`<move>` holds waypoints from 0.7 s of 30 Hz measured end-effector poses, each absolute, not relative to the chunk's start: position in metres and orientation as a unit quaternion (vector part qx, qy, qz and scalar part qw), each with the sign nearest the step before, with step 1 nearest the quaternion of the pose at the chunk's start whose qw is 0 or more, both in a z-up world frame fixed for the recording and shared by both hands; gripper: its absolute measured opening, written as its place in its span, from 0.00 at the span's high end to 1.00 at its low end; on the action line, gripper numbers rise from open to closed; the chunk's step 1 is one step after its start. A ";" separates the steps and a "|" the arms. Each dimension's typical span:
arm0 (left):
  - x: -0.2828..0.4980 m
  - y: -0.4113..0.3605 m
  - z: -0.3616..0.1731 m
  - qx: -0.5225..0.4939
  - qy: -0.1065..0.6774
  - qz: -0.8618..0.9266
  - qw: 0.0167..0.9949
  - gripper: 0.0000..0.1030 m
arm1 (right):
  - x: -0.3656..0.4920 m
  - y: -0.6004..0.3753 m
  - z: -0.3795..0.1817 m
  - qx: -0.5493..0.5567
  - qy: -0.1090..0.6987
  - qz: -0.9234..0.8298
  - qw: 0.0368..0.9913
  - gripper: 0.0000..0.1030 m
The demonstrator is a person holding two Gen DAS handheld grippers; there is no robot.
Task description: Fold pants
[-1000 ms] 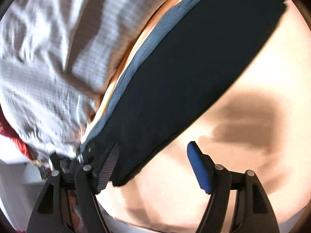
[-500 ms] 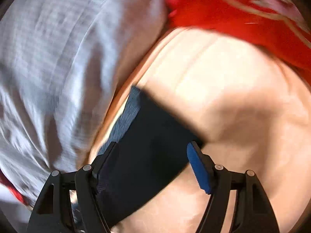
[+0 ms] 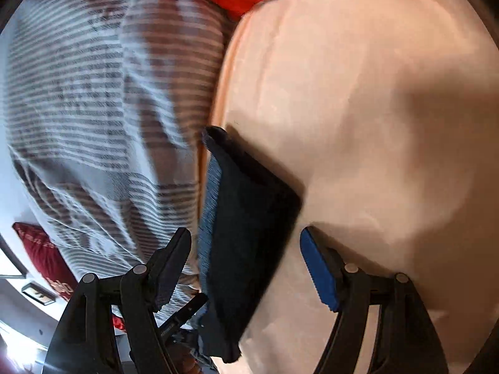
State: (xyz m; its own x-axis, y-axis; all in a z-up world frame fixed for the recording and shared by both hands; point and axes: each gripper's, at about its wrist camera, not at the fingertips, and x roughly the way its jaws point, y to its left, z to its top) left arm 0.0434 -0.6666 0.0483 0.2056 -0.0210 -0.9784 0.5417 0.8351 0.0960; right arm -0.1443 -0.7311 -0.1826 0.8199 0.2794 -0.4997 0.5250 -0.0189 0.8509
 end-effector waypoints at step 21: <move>0.079 -0.763 0.054 0.200 0.578 -0.129 0.781 0.00 | -0.116 -0.730 -0.191 0.733 0.250 -0.025 0.633 0.22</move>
